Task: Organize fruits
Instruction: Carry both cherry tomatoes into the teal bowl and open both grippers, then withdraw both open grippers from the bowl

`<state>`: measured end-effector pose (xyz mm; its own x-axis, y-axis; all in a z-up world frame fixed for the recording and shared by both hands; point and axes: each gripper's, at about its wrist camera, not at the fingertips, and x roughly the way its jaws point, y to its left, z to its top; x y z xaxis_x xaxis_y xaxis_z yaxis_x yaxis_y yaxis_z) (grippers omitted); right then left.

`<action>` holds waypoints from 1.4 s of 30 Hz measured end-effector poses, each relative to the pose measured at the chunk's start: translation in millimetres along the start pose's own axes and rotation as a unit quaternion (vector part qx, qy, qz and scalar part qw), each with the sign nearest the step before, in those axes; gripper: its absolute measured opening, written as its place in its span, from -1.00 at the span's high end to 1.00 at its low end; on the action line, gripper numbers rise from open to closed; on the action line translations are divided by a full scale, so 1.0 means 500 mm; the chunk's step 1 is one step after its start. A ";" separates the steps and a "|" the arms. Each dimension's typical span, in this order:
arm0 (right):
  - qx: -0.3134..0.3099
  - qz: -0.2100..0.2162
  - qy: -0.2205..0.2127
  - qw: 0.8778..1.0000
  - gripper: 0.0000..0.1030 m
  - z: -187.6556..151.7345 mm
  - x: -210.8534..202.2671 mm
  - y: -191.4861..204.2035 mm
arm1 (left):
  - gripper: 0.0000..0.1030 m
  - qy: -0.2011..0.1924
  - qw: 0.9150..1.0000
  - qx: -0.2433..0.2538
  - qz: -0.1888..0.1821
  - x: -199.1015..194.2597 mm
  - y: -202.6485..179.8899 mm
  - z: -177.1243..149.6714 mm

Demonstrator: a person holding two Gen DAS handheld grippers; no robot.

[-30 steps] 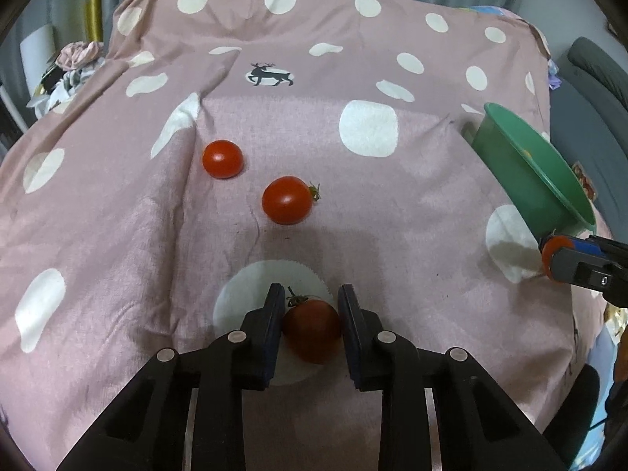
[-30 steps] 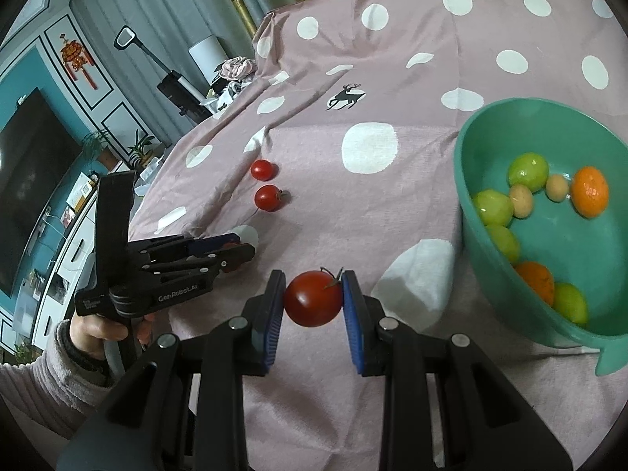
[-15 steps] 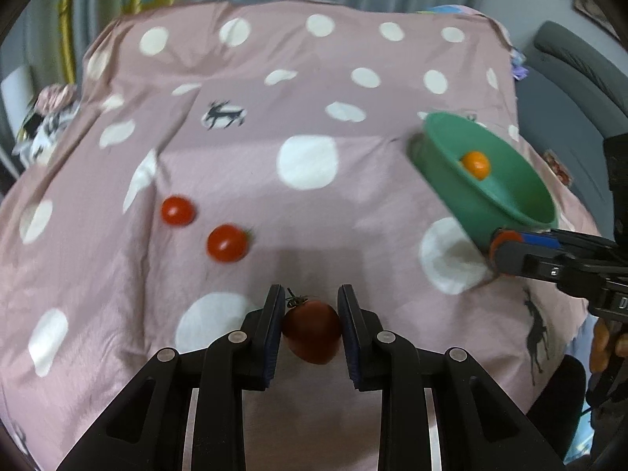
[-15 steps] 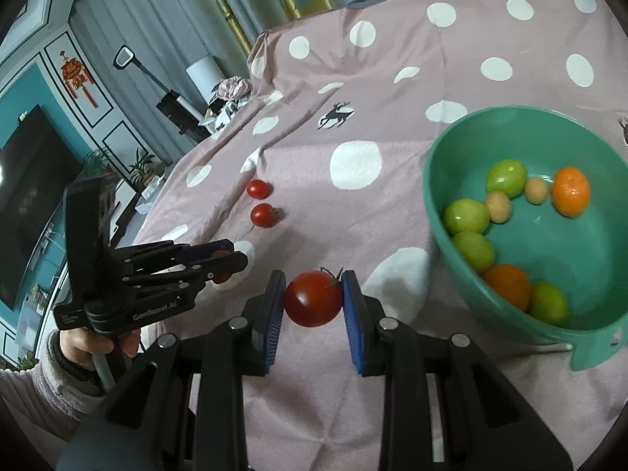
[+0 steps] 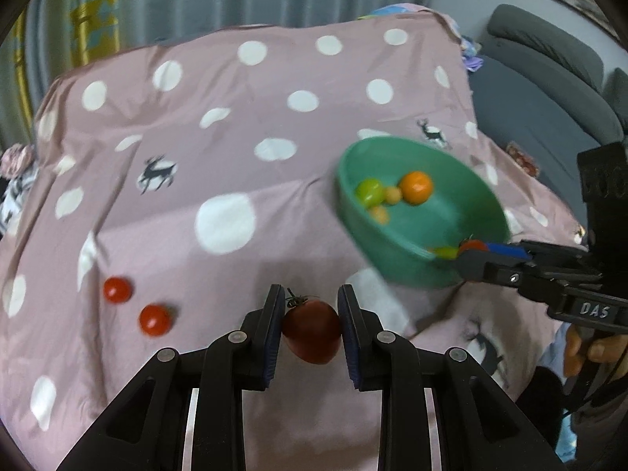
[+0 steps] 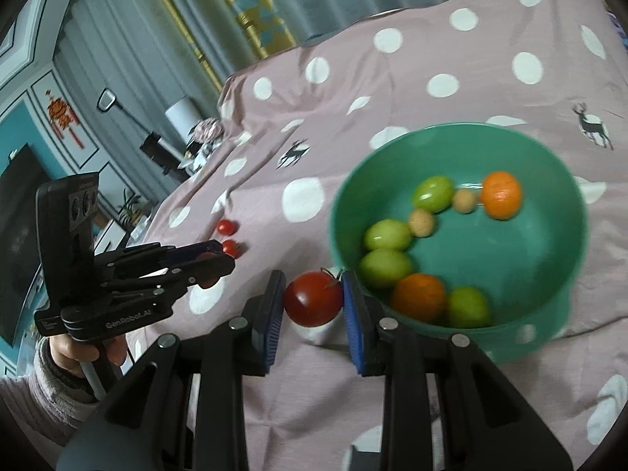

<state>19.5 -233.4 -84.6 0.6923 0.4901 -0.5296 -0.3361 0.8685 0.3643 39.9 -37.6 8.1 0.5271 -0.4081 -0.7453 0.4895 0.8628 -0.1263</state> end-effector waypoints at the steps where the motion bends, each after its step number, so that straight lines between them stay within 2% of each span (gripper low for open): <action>1: 0.005 -0.002 -0.005 1.000 0.42 0.002 -0.007 -0.010 | 0.45 -0.002 1.000 0.004 -0.004 0.003 -0.008 0.008; 12: 0.041 -0.030 -0.034 0.998 0.42 0.012 -0.042 -0.087 | 0.45 0.000 0.997 0.059 -0.046 0.065 -0.115 0.084; 19: 0.051 -0.051 -0.032 0.997 0.42 0.012 -0.044 -0.121 | 0.45 0.010 0.994 0.102 -0.040 0.113 -0.167 0.094; 24: 0.051 -0.059 -0.032 0.996 0.42 0.016 -0.045 -0.131 | 0.45 0.020 0.993 0.113 -0.031 0.142 -0.188 0.092; 30: 0.046 -0.069 -0.035 0.996 0.36 0.015 -0.048 -0.131 | 0.43 0.014 0.994 0.109 -0.025 0.141 -0.189 0.092; 31: 0.051 -0.069 -0.039 0.996 0.26 0.014 -0.051 -0.133 | 0.29 0.012 0.994 0.107 -0.026 0.137 -0.187 0.093; 32: 0.058 -0.068 -0.042 0.995 0.20 0.014 -0.053 -0.136 | -0.05 0.011 0.994 0.104 -0.026 0.134 -0.185 0.093; 33: 0.066 -0.067 -0.045 0.995 0.08 0.013 -0.056 -0.139 | -0.24 0.007 0.995 0.100 -0.024 0.129 -0.182 0.092; 34: 0.072 -0.066 -0.050 0.994 0.00 0.011 -0.060 -0.141 | -0.52 0.002 0.995 0.095 -0.020 0.122 -0.179 0.091; 39: 0.089 -0.063 -0.061 0.992 -0.07 0.001 -0.077 -0.142 | -0.57 -0.003 0.997 0.070 -0.015 0.097 -0.154 0.079; 42: 0.090 -0.060 -0.064 0.992 -0.18 -0.002 -0.086 -0.132 | -0.57 -0.002 0.999 0.051 -0.009 0.080 -0.131 0.064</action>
<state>11.5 -311.8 -86.8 0.7994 0.3606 -0.4805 -0.1353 0.8873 0.4409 51.2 -119.9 7.2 0.5193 -0.4249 -0.7414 0.5670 0.8205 -0.0731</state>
